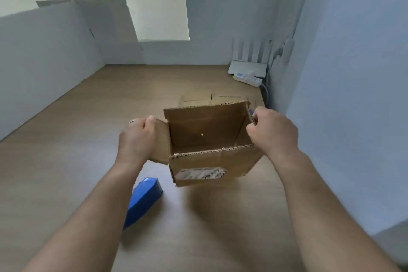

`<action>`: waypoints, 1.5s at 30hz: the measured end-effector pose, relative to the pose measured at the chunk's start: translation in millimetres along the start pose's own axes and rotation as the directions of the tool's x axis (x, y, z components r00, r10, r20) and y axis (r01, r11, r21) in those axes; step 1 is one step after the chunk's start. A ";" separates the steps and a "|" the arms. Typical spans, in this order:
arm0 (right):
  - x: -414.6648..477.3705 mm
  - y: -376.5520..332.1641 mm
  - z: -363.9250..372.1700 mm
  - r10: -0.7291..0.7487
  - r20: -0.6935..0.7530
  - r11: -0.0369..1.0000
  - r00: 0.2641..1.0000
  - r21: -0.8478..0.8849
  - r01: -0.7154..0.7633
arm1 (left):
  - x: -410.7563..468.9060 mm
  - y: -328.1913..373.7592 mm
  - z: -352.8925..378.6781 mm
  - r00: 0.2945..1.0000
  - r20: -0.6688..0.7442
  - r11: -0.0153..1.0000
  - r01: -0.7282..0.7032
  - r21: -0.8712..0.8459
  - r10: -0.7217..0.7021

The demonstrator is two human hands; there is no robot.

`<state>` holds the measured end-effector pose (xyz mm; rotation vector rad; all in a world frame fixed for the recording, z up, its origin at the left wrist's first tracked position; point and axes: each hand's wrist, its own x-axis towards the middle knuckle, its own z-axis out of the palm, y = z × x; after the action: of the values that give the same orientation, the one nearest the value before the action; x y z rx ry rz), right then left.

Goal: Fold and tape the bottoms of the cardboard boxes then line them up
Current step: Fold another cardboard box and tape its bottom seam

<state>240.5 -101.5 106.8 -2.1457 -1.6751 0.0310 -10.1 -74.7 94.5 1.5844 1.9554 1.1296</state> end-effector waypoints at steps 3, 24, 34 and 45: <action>-25.7 2.9 11.8 -0.047 0.128 0.998 0.991 -0.028 0.051 | -25.4 -7.6 16.6 0.989 0.131 0.971 0.028 0.237 -0.061; -42.2 44.8 47.0 0.082 0.203 0.669 0.976 0.715 -0.205 | -24.6 -43.1 51.0 0.884 0.428 0.979 -0.137 -0.149 0.188; -8.2 39.2 60.7 0.115 0.199 0.878 0.973 0.438 -0.194 | 7.9 -46.6 70.5 0.843 0.533 0.993 -0.009 -0.116 0.070; -11.9 42.4 65.0 0.071 0.399 0.949 0.914 0.255 -0.184 | 7.9 -46.0 73.1 0.728 0.677 0.993 -0.112 -0.032 0.104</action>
<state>258.9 -100.5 30.5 -2.1120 -1.6005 0.7371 11.0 -43.9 16.2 1.7981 1.3816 0.4437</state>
